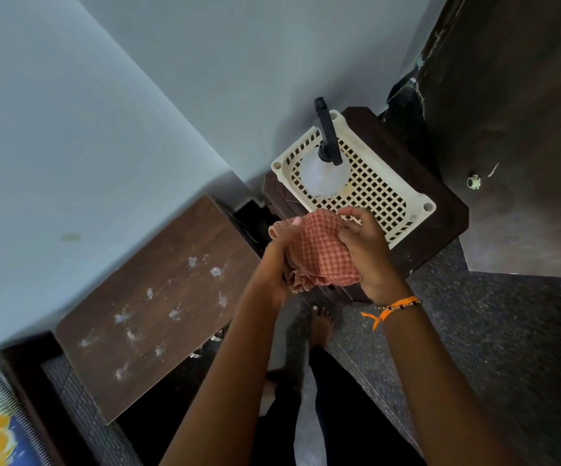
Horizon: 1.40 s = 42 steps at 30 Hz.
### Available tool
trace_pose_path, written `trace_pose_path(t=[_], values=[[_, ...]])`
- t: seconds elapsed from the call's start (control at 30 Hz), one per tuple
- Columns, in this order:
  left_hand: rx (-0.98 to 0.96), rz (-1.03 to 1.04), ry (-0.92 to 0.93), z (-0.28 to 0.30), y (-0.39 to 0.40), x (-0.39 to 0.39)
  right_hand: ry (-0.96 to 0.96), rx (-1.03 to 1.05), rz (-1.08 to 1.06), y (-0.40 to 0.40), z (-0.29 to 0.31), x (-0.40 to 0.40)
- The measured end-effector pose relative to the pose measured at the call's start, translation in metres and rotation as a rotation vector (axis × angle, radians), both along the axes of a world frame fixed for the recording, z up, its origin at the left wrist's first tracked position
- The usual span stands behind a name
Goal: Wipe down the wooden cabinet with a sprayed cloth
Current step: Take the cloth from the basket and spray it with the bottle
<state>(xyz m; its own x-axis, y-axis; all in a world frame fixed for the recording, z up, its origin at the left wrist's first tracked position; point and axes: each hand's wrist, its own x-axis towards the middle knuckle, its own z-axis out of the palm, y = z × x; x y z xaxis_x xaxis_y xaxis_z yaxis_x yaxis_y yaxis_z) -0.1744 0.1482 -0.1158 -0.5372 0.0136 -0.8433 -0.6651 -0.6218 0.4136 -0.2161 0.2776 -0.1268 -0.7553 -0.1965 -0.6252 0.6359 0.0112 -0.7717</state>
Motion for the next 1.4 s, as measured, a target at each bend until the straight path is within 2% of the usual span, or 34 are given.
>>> trace_pose_path(t=[0.13, 0.23, 0.37, 0.5, 0.7, 0.9, 1.03, 1.1, 1.23, 1.3, 1.4], values=[[-0.082, 0.012, -0.062, -0.004, -0.002, 0.002, 0.139, 0.23, 0.066, 0.004, -0.01, -0.016], [-0.041, 0.07, -0.092, -0.004, -0.005, 0.002, 0.279, 0.352, 0.082, -0.004, -0.018, -0.045], [-0.013, 0.112, -0.083, -0.004, -0.013, 0.007, 0.452, 0.315, 0.154, -0.025, -0.024, -0.089], [0.061, 0.21, -0.03, -0.001, -0.021, 0.016, 0.506, 0.288, 0.291, -0.038, -0.037, -0.116], [0.086, 0.303, 0.028, 0.007, -0.04, 0.023, 0.601, 0.226, 0.172, -0.047, -0.048, -0.119], [-0.024, 0.293, 0.092, 0.02, -0.064, 0.027, 0.835, 0.249, 0.131, -0.042, -0.008, -0.102], [-0.067, 0.341, 0.144, 0.032, -0.079, 0.029, 0.86, 0.106, 0.179, -0.033, 0.028, -0.071], [-0.051, 0.388, 0.189, 0.04, -0.084, 0.032, 0.825, 0.049, 0.261, -0.032, 0.039, -0.051], [0.03, 0.437, 0.291, 0.05, -0.091, 0.037, 0.693, -0.096, 0.283, -0.037, 0.042, -0.016], [0.067, 0.432, 0.332, 0.053, -0.096, 0.039, 0.68, -0.118, 0.315, -0.045, 0.043, 0.002], [0.097, 0.429, 0.367, 0.054, -0.099, 0.042, 0.723, -0.012, 0.387, -0.058, 0.039, 0.024]])
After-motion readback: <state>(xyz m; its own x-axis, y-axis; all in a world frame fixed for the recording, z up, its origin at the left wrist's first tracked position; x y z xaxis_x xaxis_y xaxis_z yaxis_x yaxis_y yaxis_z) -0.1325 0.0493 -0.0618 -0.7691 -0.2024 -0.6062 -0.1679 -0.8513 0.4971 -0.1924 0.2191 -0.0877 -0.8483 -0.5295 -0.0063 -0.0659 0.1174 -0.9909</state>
